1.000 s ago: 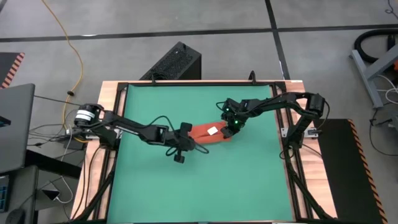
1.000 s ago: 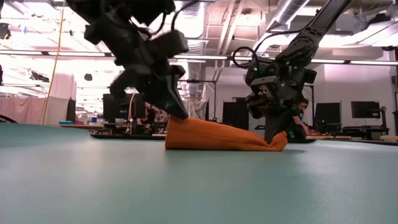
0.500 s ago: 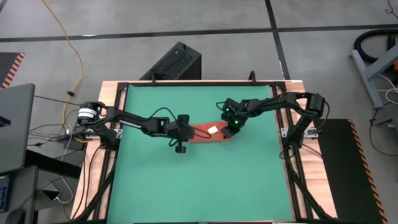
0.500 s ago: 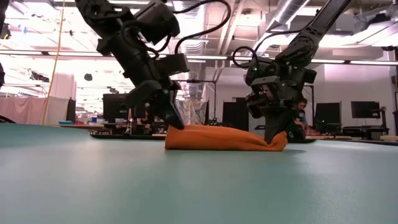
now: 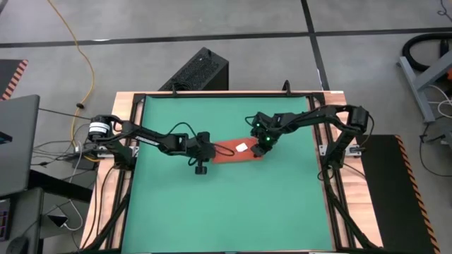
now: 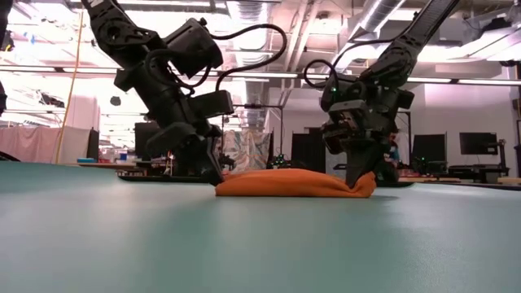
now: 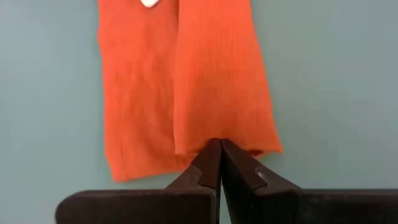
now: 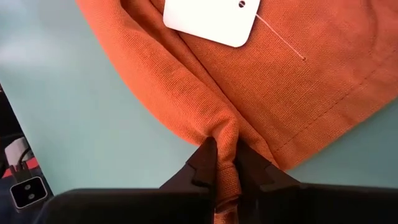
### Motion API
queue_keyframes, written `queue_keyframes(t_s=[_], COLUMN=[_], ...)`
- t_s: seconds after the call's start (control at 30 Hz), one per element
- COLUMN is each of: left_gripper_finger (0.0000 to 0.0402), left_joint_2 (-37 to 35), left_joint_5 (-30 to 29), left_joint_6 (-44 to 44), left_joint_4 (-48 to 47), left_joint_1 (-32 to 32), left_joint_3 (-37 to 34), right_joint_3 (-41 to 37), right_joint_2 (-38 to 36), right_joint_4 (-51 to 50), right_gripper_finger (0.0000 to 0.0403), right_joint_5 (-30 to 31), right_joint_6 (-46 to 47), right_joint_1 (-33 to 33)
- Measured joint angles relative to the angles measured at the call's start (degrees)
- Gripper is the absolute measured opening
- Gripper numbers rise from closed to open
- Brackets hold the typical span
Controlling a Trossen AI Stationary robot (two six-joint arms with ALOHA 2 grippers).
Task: Roll towel
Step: Roll the orange microfiber towel
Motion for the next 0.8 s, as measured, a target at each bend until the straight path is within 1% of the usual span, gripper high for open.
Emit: queue_keyframes(t_s=[0.17, 0.37, 0.53, 0.63, 0.8], left_gripper_finger=[0.0000, 0.0000, 0.0000, 0.0000, 0.0000], left_joint_2=[0.0, 0.0, -0.1, -1.5, -5.3], left_joint_5=[0.1, 0.1, 0.3, -0.1, -5.4], left_joint_6=[-0.3, -0.2, -0.3, 0.1, 0.1], left_joint_4=[0.1, 0.2, 0.1, -2.6, -10.2], left_joint_1=[0.0, 0.0, -0.3, -1.6, -3.6], left_joint_3=[-0.1, -0.1, -0.1, 0.9, 3.3], right_joint_3=[0.0, -0.1, -0.1, -0.1, 0.0], right_joint_2=[-0.5, -3.5, -6.4, -6.3, -4.2], right_joint_4=[0.2, 0.4, 0.5, 0.5, 1.3], right_gripper_finger=[0.0055, 0.0063, 0.0085, 0.0092, 0.0092], right_joint_5=[0.3, 2.4, 6.7, 7.0, 7.1], right_joint_6=[-1.5, -2.8, -2.8, -3.4, -4.7], right_joint_1=[0.6, 0.9, 0.9, 0.9, 1.3])
